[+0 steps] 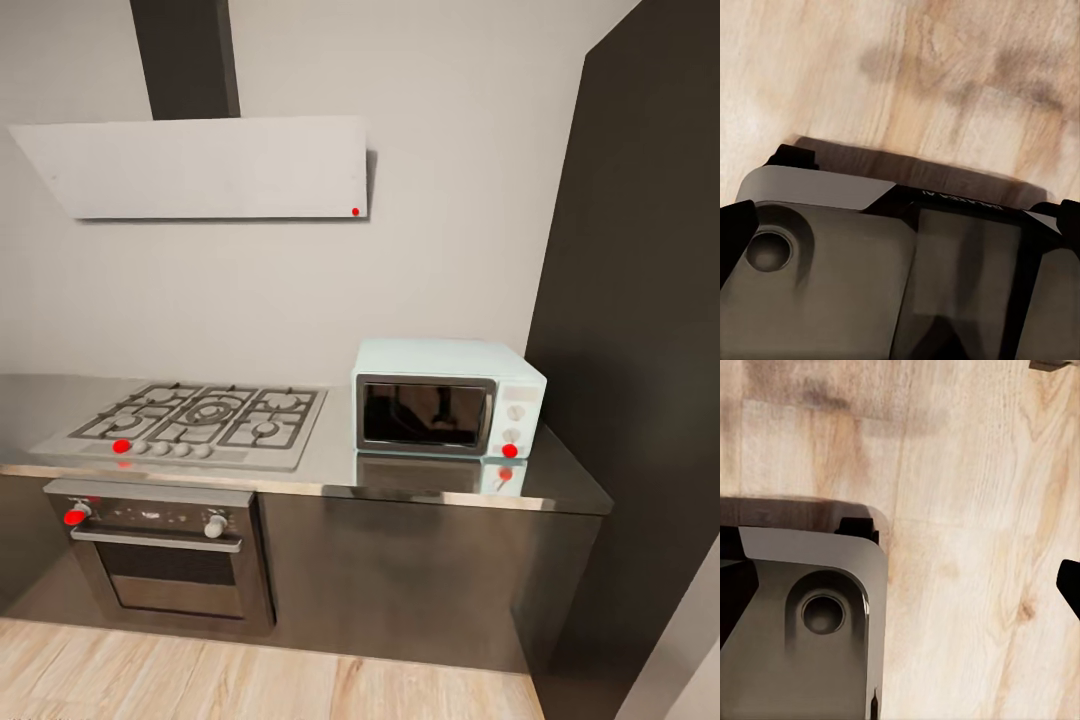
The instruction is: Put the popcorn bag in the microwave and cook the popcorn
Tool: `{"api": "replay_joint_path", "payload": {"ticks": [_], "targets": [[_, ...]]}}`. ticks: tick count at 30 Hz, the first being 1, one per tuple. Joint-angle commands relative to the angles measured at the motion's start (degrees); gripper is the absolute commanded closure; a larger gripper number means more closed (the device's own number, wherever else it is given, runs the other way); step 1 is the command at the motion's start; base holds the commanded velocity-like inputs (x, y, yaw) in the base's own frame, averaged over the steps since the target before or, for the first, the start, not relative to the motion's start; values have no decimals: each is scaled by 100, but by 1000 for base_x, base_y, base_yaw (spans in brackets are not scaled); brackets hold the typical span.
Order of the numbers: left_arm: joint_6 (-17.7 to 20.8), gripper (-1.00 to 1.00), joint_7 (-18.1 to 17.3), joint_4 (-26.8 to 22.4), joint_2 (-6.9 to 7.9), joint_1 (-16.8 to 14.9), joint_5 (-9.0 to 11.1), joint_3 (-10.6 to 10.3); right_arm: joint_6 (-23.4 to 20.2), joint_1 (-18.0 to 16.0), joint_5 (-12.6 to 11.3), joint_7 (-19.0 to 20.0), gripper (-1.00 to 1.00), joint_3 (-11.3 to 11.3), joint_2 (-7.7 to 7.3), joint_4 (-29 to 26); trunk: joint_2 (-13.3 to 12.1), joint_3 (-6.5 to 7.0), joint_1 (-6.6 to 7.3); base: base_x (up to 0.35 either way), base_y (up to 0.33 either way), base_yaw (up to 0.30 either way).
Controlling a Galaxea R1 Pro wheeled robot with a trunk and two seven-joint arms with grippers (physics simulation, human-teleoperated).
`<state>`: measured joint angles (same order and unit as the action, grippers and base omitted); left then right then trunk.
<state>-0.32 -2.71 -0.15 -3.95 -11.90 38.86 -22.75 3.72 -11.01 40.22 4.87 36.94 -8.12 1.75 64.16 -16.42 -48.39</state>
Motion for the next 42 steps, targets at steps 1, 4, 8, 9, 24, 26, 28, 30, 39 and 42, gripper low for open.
{"api": "replay_joint_path", "payload": {"ticks": [1,4,8,9,24,26,28,30,39,42], "targets": [[-3,-100,-19,6,-1,-5,60,-45,31,-7,29,5,-100,43,-6,18,5,-7,0,0,0,6],[-3,-100,-19,6,-1,-5,61,-45,45,-7,29,5,-100,45,-6,18,5,-7,0,0,0,3],[-3,-100,-19,6,-1,-5,58,-45,43,-7,29,5,-100,49,-6,18,5,-7,0,0,0,-37],[-3,-100,-19,6,-1,-5,59,-45,42,-7,29,5,-100,49,-6,18,5,-7,0,0,0,-107],[-3,-100,-19,6,-1,-5,61,-45,32,-7,21,5,-100,50,-9,18,5,-7,0,0,0,-119],[-3,-100,-19,6,-1,-5,61,-45,32,-7,21,5,-100,50,-13,18,5,-7,0,0,0,-8],[-3,-100,-19,6,-1,-5,61,-45,32,-7,21,5,-100,48,-14,18,5,-7,0,0,0,-3],[-3,-100,-17,6,-1,-5,61,-45,30,-7,21,5,-100,48,-14,18,5,-7,0,0,0,-1],[-3,-100,-18,6,-1,-5,61,-45,54,-7,21,5,-100,46,-14,18,5,-7,0,0,0,0],[-3,-100,-19,6,-1,-5,61,-45,55,-7,21,5,-100,43,-8,18,5,-7,0,0,0,0]]}}
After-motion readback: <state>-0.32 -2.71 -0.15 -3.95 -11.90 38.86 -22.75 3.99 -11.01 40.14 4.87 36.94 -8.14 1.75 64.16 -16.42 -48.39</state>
